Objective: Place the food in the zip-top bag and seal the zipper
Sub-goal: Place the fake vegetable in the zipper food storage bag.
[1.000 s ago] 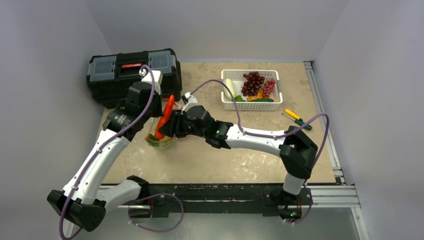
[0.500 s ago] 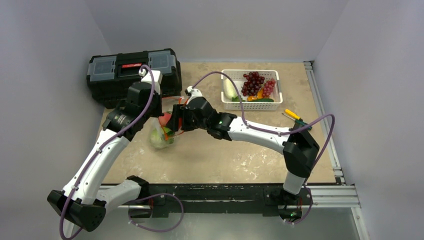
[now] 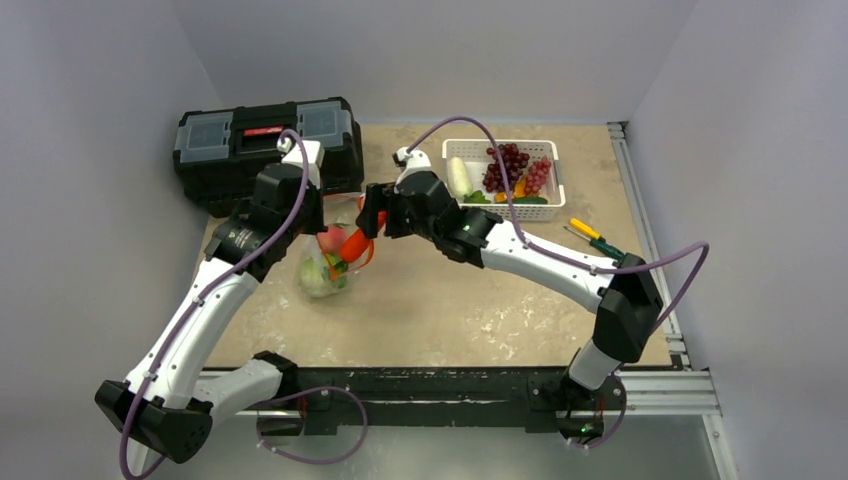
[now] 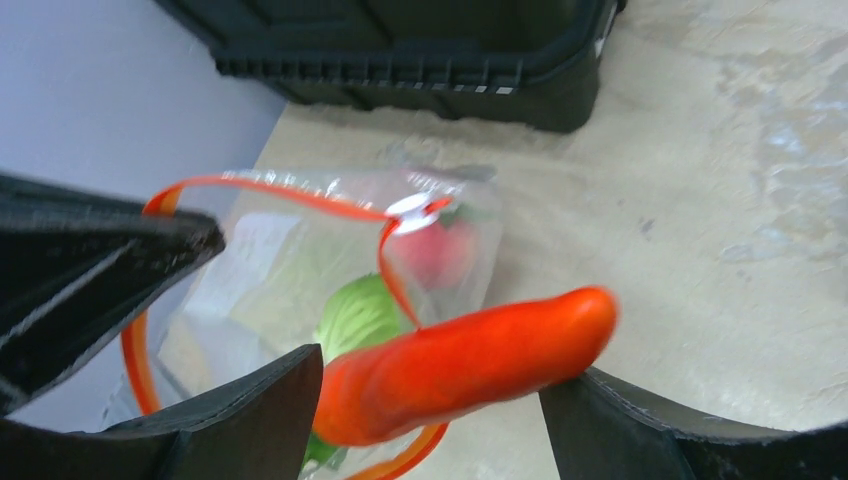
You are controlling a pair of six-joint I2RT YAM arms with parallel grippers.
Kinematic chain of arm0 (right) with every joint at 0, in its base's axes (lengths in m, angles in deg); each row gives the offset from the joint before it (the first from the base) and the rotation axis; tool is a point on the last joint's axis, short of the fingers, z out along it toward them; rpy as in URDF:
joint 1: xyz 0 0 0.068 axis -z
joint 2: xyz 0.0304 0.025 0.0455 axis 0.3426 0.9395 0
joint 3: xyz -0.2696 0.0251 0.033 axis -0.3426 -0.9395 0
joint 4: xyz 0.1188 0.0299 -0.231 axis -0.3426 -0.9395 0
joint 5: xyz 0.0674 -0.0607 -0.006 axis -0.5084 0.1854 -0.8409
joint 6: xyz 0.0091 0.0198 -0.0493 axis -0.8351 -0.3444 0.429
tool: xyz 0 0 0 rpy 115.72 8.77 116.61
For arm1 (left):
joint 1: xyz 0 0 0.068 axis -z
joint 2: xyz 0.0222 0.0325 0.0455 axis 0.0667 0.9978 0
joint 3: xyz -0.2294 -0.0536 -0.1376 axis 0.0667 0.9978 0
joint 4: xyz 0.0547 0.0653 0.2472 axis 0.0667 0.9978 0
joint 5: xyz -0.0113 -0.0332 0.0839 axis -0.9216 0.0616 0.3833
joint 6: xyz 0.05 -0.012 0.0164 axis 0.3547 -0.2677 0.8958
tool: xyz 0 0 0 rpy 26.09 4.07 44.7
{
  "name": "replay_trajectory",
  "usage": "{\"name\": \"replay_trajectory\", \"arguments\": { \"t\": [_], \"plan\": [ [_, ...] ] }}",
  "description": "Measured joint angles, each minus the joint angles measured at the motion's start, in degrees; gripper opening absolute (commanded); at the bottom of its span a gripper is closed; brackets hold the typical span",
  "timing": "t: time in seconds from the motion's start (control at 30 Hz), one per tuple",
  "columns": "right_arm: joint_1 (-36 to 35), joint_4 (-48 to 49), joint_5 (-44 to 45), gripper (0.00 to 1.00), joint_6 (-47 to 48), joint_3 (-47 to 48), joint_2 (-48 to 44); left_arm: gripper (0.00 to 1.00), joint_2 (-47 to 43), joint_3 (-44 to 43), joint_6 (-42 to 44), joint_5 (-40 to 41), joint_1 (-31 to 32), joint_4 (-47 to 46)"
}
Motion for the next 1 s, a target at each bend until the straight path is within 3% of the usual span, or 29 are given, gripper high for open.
{"name": "replay_trajectory", "arguments": {
  "t": [0.2, 0.33, 0.5, 0.53, 0.73, 1.0],
  "plan": [
    [3.5, 0.8, -0.1, 0.7, -0.3, 0.8, 0.0, 0.0, 0.0, 0.0, 0.0, 0.0, -0.2, 0.0],
    [3.8, 1.7, -0.3, 0.46, -0.5, 0.8, 0.0, 0.0, 0.0, 0.0, 0.0, -0.1, -0.2, 0.0],
    [4.4, 3.9, -3.1, 0.03, -2.1, 0.3, 0.0, 0.0, 0.1, 0.0, 0.0, -0.4, -0.2, 0.0],
    [4.5, 4.5, -3.3, 0.0, -2.3, 0.0, 0.0, 0.0, 0.1, 0.0, 0.0, -0.5, -0.2, 0.0],
    [4.5, 6.4, -3.6, 0.0, -6.1, -2.1, -0.7, 0.0, 0.2, 0.0, 0.0, -0.7, -0.2, 0.0],
    [3.8, 14.2, 4.2, 0.0, -13.2, -7.4, -6.1, 0.0, 0.2, 0.0, 0.0, -0.7, -0.2, 0.0]
  ]
}}
